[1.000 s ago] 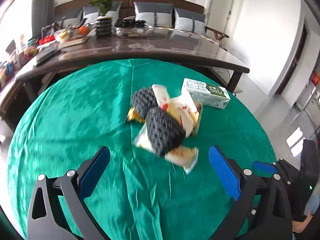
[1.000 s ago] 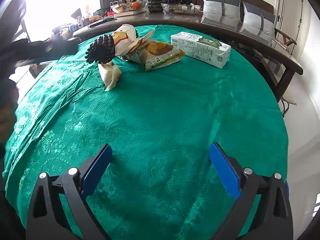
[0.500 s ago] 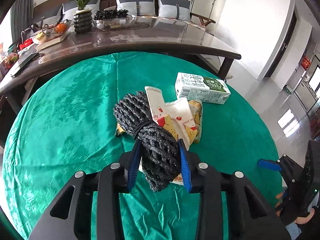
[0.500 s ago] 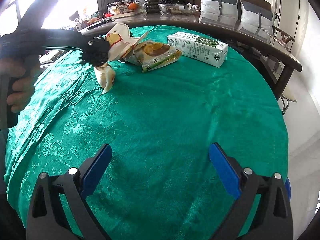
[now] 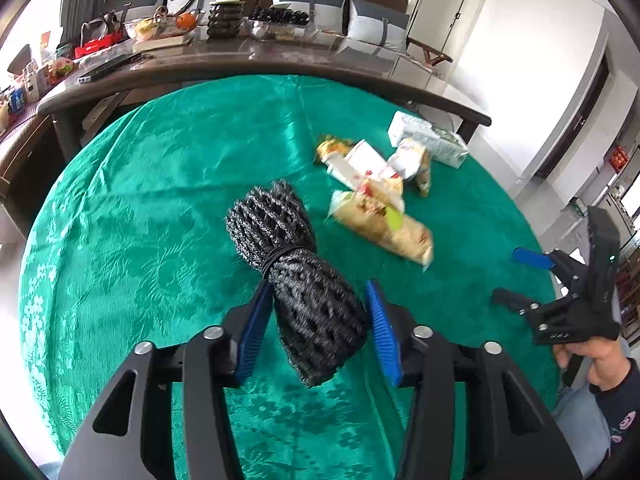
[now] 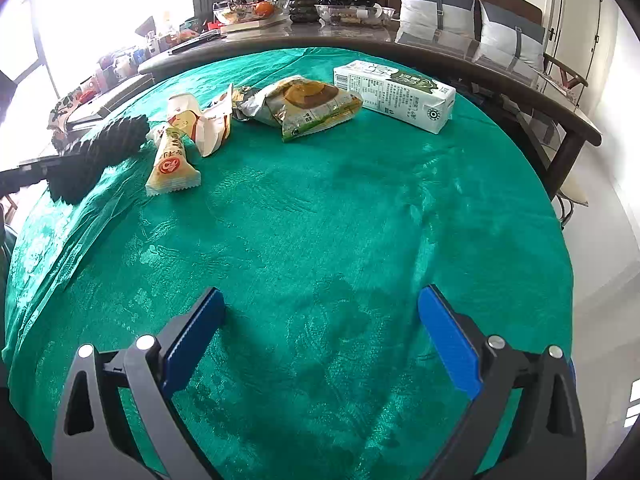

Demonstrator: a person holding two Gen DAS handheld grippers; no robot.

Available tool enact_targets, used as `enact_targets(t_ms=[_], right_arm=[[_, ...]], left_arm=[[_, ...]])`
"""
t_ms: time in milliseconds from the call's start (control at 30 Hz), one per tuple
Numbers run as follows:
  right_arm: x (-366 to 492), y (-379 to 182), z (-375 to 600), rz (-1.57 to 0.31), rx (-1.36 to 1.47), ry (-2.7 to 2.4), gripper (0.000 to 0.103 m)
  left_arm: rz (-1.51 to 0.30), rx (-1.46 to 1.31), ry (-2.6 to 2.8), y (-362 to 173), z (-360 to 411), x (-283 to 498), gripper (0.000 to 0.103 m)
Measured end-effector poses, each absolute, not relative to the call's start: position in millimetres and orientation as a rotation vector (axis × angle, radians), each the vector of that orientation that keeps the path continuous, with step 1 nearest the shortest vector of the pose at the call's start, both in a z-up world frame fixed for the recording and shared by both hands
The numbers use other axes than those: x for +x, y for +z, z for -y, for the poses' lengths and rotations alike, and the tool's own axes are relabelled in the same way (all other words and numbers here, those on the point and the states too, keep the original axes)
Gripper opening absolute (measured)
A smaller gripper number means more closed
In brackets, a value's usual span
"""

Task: Collect trash
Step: 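Grasp the black mesh nets with the left tool while the right tool grasps the cream snack bar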

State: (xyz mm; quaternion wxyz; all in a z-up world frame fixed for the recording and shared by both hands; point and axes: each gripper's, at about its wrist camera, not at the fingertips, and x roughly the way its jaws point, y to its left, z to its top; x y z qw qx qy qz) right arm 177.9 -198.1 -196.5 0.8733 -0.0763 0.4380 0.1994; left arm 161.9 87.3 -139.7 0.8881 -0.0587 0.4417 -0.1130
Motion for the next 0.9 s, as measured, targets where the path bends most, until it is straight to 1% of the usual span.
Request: enact_targets(t_ms=[33,67,100,167,233,333,433,533,600,633,667,700,733,767,833,900], right_arm=[[178.2,-196.5,198.4,-0.916,-0.158,0.416,0.095],[178.3,-196.5,198.2,-0.916,-0.159,0.415,0.095],[178.4,-196.5,198.1,-0.916,-0.159,0.414,0.095],[178.8,-196.3,197.2,-0.918,-0.161,0.417,0.096],[181.6,-194.7,194.0,-0.919,-0.16,0.444,0.096],[193.1,-187.6,181.1,-0.935,-0.087,0.557,0.095],[207.1,-173.7,146.5,-0.932,-0.102,0.642,0.095],[225.8,-167.6,106.5,-0.949,-0.176,0.682,0.094],[237.5,-170.3,84.1,-0.98,-0.207,0.697,0.089],[241.7,-171.5,78.9,-0.992,-0.212,0.696,0.085],[246.5,-173.7,73.2,-1.009,-0.215,0.696,0.08],[249.0,-176.2,69.1,-1.022,-0.216,0.694,0.073],[250.3,-179.7,67.5,-1.043,-0.216,0.688,0.048],[248.1,-180.6,68.9,-1.044,-0.213,0.675,0.035],[237.4,-179.9,77.7,-1.043,-0.189,0.687,0.032],[221.5,-177.3,91.8,-1.042,-0.153,0.703,0.031]], left_arm=[[-0.911,-0.117,-0.236,-140.6,-87.3,161.4,0.063],[-0.901,-0.113,-0.239,-140.8,-87.4,160.5,0.074],[-0.883,-0.106,-0.242,-140.4,-86.7,159.9,0.082],[-0.872,-0.091,-0.23,-142.0,-84.9,163.2,0.085],[-0.878,-0.069,-0.203,-144.1,-85.1,167.4,0.084],[-0.883,-0.067,-0.146,-146.2,-91.1,173.0,0.084],[-0.889,-0.069,-0.113,-148.6,-96.3,177.2,0.083],[-0.897,-0.076,-0.102,-151.2,-100.1,180.4,0.076],[-0.911,-0.083,-0.111,-154.2,-100.2,181.6,0.065],[-0.916,-0.081,-0.116,-155.7,-99.8,182.0,0.061],[-0.921,-0.08,-0.124,-156.6,-99.0,182.5,0.051],[-0.925,-0.079,-0.139,-156.8,-97.5,182.4,0.046],[-0.924,-0.073,-0.139,-156.4,-96.1,181.8,0.044],[-0.922,-0.064,-0.141,-155.8,-94.8,181.2,0.04],[-0.924,-0.063,-0.157,-154.3,-93.5,178.9,0.037],[-0.929,-0.071,-0.172,-152.8,-92.8,175.4,0.037]])
